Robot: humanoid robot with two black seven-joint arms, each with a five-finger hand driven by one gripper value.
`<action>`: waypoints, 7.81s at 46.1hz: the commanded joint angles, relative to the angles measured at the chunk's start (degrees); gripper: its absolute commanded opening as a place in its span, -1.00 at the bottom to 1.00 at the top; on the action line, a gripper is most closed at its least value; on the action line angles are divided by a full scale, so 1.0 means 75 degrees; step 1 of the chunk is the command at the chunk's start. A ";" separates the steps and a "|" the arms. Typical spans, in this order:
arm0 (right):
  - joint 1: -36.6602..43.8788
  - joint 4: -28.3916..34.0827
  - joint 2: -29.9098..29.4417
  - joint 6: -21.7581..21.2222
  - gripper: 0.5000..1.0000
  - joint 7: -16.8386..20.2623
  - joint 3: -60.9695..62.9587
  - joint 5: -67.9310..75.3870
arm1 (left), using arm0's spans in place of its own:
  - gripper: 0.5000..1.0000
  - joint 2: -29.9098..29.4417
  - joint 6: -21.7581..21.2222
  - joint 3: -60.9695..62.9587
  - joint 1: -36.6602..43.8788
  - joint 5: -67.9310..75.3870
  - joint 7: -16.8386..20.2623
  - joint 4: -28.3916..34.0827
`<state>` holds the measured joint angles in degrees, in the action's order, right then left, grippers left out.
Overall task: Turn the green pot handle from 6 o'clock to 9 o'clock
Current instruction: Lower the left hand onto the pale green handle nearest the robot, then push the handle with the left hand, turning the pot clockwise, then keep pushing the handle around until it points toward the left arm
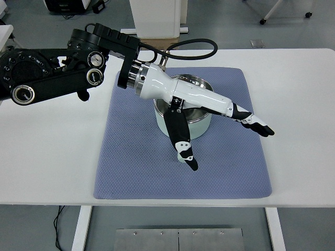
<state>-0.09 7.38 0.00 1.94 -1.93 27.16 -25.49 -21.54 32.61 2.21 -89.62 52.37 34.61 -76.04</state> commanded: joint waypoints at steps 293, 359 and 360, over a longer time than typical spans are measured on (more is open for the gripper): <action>0.0000 0.0000 0.0000 -0.0001 1.00 0.0000 0.0000 0.0000 | 1.00 0.0974 -0.0305 0.4135 -0.2030 0.9646 0.0053 0.0131; 0.0000 0.0000 0.0000 -0.0001 1.00 0.0000 0.0000 0.0000 | 1.00 0.1302 -0.0141 0.4522 -0.1995 1.0350 0.0053 0.0588; 0.0000 0.0000 0.0000 -0.0001 1.00 0.0000 0.0000 0.0000 | 1.00 0.1325 -0.0140 0.4522 -0.1995 1.0350 0.0053 0.0588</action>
<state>-0.09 7.39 0.00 1.93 -1.94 27.16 -25.49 -11.84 31.41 36.06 -104.60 130.01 35.00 -71.66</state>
